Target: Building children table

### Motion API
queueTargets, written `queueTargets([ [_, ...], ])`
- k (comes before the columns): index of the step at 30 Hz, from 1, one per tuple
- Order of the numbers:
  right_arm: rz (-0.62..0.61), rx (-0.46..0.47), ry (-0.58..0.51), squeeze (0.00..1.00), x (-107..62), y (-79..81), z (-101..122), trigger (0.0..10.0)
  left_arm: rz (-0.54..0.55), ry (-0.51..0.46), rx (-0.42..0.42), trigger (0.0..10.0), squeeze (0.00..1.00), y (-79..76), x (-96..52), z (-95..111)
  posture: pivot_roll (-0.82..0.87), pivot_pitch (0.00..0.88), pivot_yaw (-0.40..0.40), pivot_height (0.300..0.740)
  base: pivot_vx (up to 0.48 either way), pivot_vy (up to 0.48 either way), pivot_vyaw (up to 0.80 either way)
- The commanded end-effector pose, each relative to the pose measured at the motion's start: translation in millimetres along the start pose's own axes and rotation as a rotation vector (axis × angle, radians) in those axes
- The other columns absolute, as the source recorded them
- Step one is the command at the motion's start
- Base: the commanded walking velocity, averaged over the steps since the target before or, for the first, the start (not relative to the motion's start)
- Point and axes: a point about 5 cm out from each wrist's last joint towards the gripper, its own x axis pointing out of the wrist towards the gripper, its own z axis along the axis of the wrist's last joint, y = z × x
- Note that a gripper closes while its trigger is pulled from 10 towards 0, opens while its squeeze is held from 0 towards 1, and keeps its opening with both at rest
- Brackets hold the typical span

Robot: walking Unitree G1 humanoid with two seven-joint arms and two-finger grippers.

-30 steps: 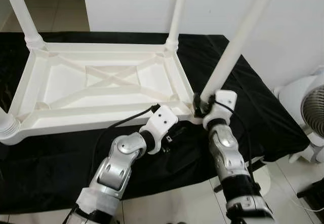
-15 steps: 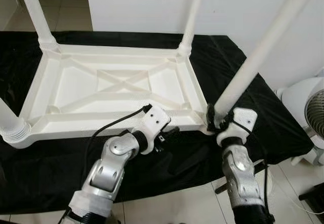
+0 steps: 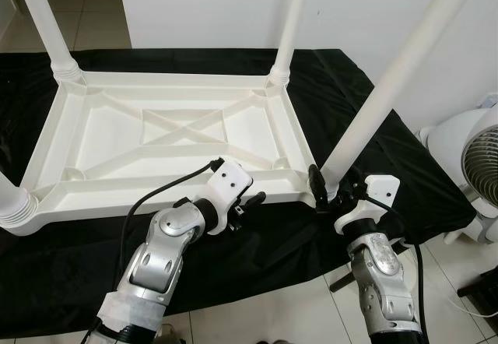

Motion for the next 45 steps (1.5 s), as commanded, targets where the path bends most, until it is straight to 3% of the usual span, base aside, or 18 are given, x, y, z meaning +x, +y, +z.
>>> queueTargets([
  [1, 0.019, 0.011, 0.012, 0.0, -1.7, 0.4, -1, 10.0, 0.062, 0.011, -0.006, 10.0, 0.0, 0.7, 0.0, -1, 0.06, 0.087, -0.071, 0.74, 0.0, 0.0, 0.0],
  [4, 0.054, 0.015, 0.022, 0.0, -10.7, -2.2, 1, 10.0, 0.066, 0.014, -0.009, 10.0, 0.0, 1.2, -1.0, -2, 0.05, 0.096, -0.07, 0.74, 0.0, 0.0, 0.0],
  [9, 0.057, -0.052, 0.033, 0.0, -29.6, -9.2, 5, 10.0, 0.068, 0.016, -0.009, 10.0, 0.0, 2.5, -2.6, -2, 0.05, 0.099, -0.067, 0.74, 0.0, 0.0, 0.0],
  [10, 0.055, -0.054, 0.041, 0.0, -35.2, -9.1, 4, 0.0, 0.081, 0.017, -0.005, 10.0, 0.0, 7.0, -3.5, -2, 0.04, 0.101, -0.066, 0.74, 0.0, 0.0, 0.0],
  [13, 0.055, -0.052, 0.047, 0.0, -38.9, -9.0, 4, 0.0, 0.09, 0.018, -0.002, 10.0, 0.0, 10.2, -4.2, -2, 0.04, 0.101, -0.066, 0.74, 0.0, 0.0, 0.0],
  [16, 0.054, -0.048, 0.066, 0.0, -43.6, -8.0, 2, 0.0, 0.127, 0.016, 0.009, 10.0, 0.0, 23.5, -8.1, 1, 0.04, 0.103, -0.064, 0.74, 0.0, 0.0, 0.0],
  [17, 0.054, -0.052, 0.074, 0.0, -44.3, -7.8, 1, 2.7, 0.141, 0.011, 0.016, 10.0, 0.0, 29.8, -10.4, 3, 0.04, 0.103, -0.062, 0.74, 0.0, 0.0, 0.0],
  [19, 0.054, -0.052, 0.074, 0.0, -44.3, -7.8, 1, 2.7, 0.141, 0.011, 0.016, 10.0, 0.0, 29.8, -10.4, 3, 0.04, 0.103, -0.062, 0.74, 0.0, 0.0, 0.0],
  [20, 0.055, -0.051, 0.081, 0.0, -43.4, -7.7, 1, 10.0, 0.153, 0.004, 0.024, 10.0, 0.0, 35.5, -12.9, 7, 0.04, 0.102, -0.061, 0.74, 0.0, 0.0, 0.0],
  [27, 0.074, -0.06, 0.07, 0.0, -23.9, -11.1, 2, 10.0, 0.166, -0.039, 0.054, 10.0, 0.0, 40.7, -17.2, 23, 0.05, 0.091, -0.067, 0.74, 0.0, 0.0, 0.0],
  [38, 0.014, -0.082, 0.022, 0.0, 16.9, -26.4, 5, 10.0, 0.135, -0.073, 0.093, 10.0, 0.0, 29.4, -22.5, 40, 0.08, 0.09, -0.087, 0.74, 0.0, 0.0, 0.0],
  [45, -0.065, -0.085, -0.024, 0.0, 37.2, -38.2, 8, 10.0, 0.12, -0.032, 0.095, 10.0, 0.0, 22.5, -22.9, 31, 0.08, 0.1, -0.083, 0.74, 0.0, 0.0, 0.0],
])
